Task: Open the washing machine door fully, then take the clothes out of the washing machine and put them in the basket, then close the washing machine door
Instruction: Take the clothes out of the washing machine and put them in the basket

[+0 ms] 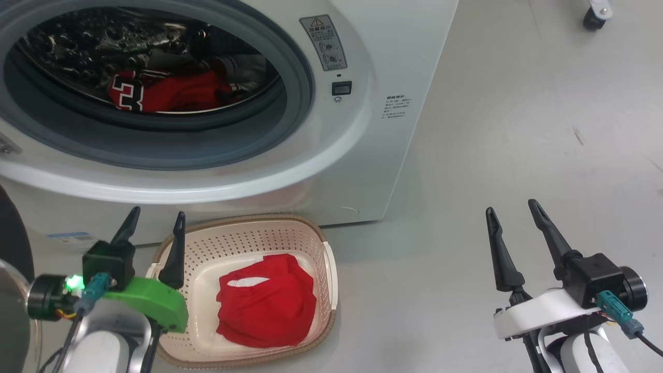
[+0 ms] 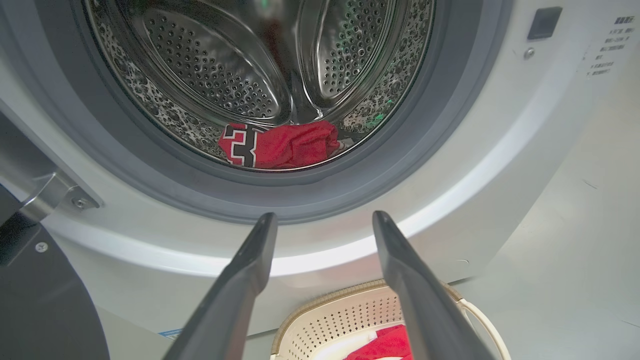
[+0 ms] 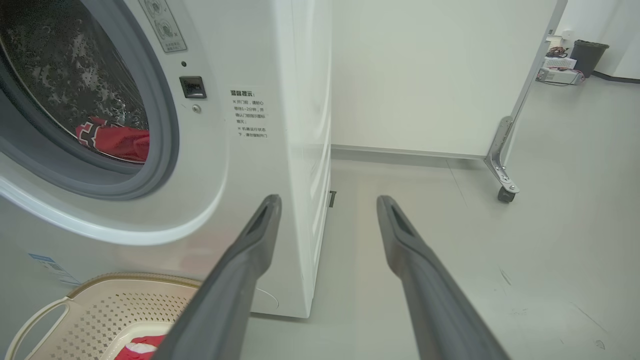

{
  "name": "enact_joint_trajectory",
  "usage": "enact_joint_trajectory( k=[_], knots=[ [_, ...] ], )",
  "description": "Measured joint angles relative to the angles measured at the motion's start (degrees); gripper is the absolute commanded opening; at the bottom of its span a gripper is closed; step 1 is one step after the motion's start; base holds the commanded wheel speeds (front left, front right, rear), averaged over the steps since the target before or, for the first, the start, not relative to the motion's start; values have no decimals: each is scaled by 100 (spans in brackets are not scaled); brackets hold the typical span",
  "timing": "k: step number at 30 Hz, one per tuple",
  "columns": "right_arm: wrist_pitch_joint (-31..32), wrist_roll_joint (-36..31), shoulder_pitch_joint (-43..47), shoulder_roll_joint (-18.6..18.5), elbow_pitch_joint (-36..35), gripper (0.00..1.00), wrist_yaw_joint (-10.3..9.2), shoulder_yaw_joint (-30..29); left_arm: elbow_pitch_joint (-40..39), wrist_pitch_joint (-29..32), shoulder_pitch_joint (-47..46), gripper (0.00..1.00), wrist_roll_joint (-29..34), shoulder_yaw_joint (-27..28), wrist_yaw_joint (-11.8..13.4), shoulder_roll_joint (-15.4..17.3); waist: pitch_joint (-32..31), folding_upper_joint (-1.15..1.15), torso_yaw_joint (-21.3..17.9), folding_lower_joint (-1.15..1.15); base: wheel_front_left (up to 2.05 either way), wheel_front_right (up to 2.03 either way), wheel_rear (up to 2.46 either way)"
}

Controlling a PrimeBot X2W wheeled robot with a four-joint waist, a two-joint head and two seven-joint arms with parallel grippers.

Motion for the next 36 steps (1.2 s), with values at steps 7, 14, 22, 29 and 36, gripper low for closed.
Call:
enact_joint_trajectory(
  k=[7, 14, 22, 29, 36],
  knots=[
    [-2, 0, -305, 31, -98, 100, 49, 29, 277, 404, -1115, 100, 60, -83, -193, 246, 614, 0, -139, 0, 0, 0, 0],
    [-38, 13, -593, 126, -118, 100, 52, 53, 543, 902, -2078, 100, 296, -134, -427, 612, 1156, 0, -331, 0, 0, 0, 0],
    [-221, 102, -960, 237, -44, 100, 109, 119, 901, 1392, -3023, 100, 342, 94, -527, 1067, 1724, 0, -659, 0, 0, 0, 0],
    [-298, 165, -1172, 322, 187, 100, 152, 182, 1252, 1842, -3810, 100, 397, 248, -589, 1488, 2105, 0, -995, 1, 0, 0, 0],
    [-392, 296, -1284, 381, 438, 100, 200, 253, 1711, 2239, -4187, 100, 536, 210, -649, 1774, 2334, 0, -1324, 1, 0, 0, 0]
  ],
)
